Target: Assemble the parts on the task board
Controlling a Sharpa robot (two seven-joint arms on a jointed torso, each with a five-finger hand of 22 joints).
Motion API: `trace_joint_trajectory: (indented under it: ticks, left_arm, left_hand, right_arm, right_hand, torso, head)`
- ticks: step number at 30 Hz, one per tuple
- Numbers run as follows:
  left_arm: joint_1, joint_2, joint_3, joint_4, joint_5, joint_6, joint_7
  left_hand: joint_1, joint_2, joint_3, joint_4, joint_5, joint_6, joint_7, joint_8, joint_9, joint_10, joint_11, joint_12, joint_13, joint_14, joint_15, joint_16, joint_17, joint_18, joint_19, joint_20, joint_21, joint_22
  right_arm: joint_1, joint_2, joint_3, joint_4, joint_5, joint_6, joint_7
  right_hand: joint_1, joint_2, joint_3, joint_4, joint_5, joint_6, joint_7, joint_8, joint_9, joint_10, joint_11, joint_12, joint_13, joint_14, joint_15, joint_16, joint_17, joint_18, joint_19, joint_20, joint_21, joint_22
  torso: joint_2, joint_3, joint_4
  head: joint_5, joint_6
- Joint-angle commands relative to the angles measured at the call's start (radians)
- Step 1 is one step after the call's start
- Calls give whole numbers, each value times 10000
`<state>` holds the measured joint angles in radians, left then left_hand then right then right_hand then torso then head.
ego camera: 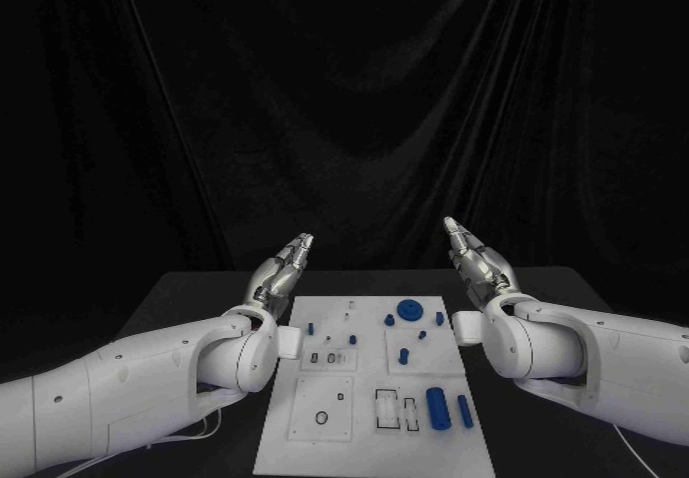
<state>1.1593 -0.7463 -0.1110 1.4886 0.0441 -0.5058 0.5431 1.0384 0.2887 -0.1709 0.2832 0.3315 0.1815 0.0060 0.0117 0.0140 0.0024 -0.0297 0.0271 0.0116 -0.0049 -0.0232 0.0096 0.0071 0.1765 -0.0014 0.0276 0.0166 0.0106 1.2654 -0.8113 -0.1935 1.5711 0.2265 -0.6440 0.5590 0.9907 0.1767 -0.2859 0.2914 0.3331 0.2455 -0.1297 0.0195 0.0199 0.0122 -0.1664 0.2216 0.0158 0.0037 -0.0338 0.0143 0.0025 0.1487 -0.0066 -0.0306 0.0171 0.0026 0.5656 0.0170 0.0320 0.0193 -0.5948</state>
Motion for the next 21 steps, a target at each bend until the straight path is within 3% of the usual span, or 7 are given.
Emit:
trace_joint_trajectory:
  ticks: [1,7,14,18,19,20,21]
  left_arm:
    - [240,89,-149,-169,456,2333,783]
    - [768,265,-646,-551,803,4301,1240]
    - [1079,369,-938,-776,1007,5460,1510]
    - [1143,390,-999,-823,1049,5699,1566]
    - [1146,391,-1001,-825,1050,5709,1568]
    - [1148,-175,-1002,-695,732,6524,1745]
    - [1151,-203,-1002,-656,724,6525,1731]
  left_hand:
    - [129,20,-57,107,147,141,-35,155,127,12,-50,150,-16,49,-101,-96,-71,-363,14,116,-166,-106]
    - [189,-39,-111,90,112,142,-78,153,126,7,-83,148,-17,49,-89,-96,-71,-298,14,204,-166,-106]
    - [419,-81,-189,86,144,148,-139,151,125,-2,-125,140,-21,49,-69,-96,-71,-161,14,388,-166,-106]
    - [592,-47,-263,99,167,105,-170,142,119,-11,-147,119,-28,49,60,-96,-71,-44,14,653,-166,-106]
    - [593,-21,-316,104,166,65,-215,138,114,-17,-191,100,-32,49,314,-96,-71,-44,14,829,-166,-106]
    - [593,-15,-328,104,165,53,-227,137,113,-17,-200,101,-33,49,402,-96,-71,-72,14,872,-166,-106]
    - [601,-1,-354,101,182,47,-239,138,113,-19,-196,107,-32,49,578,-96,-71,-145,14,963,-166,-106]
  right_arm:
    - [140,-35,-86,36,1089,776,416]
    - [181,-41,-123,37,1149,812,432]
    - [181,-41,-123,37,1149,812,432]
    - [181,-41,-123,37,1149,812,432]
    - [181,-41,-123,37,1149,812,432]
    - [298,-308,-123,-195,-503,1609,-140]
    - [323,-347,-123,-187,-686,1609,-155]
  right_hand:
    - [272,-13,-191,-10,226,113,-5,146,117,-57,-31,138,136,-37,-1658,-143,-25,179,66,-715,-171,-26]
    - [380,-44,-202,-17,191,148,174,153,122,-62,230,182,139,-37,-1322,-143,-25,92,66,-485,-171,-26]
    - [513,-105,-217,-25,171,201,431,160,128,-54,574,257,145,-37,-807,-143,-25,128,66,85,-171,-26]
    - [766,-143,-188,-56,223,298,583,177,142,-37,733,341,156,12,255,-18,31,-233,66,756,-171,-26]
    - [876,-170,-173,-63,254,364,688,188,149,-23,884,411,164,27,409,27,46,-303,66,850,-171,-26]
    - [876,-170,-173,-63,254,364,688,188,149,-23,884,411,164,27,409,27,46,-303,66,850,-171,-26]
    - [1009,-219,-156,-95,281,390,727,190,150,-9,1101,477,171,36,458,62,57,-301,66,921,-171,-26]
  torso:
    - [4,5,9]
    - [4,5,9]
    - [4,5,9]
    - [4,5,9]
    - [4,5,9]
    - [24,7,31]
    - [34,10,22]
  head:
    - [0,-3]
    - [0,-3]
    - [0,-3]
    - [0,-3]
    - [0,-3]
    - [-109,-982]
    - [-103,-1031]
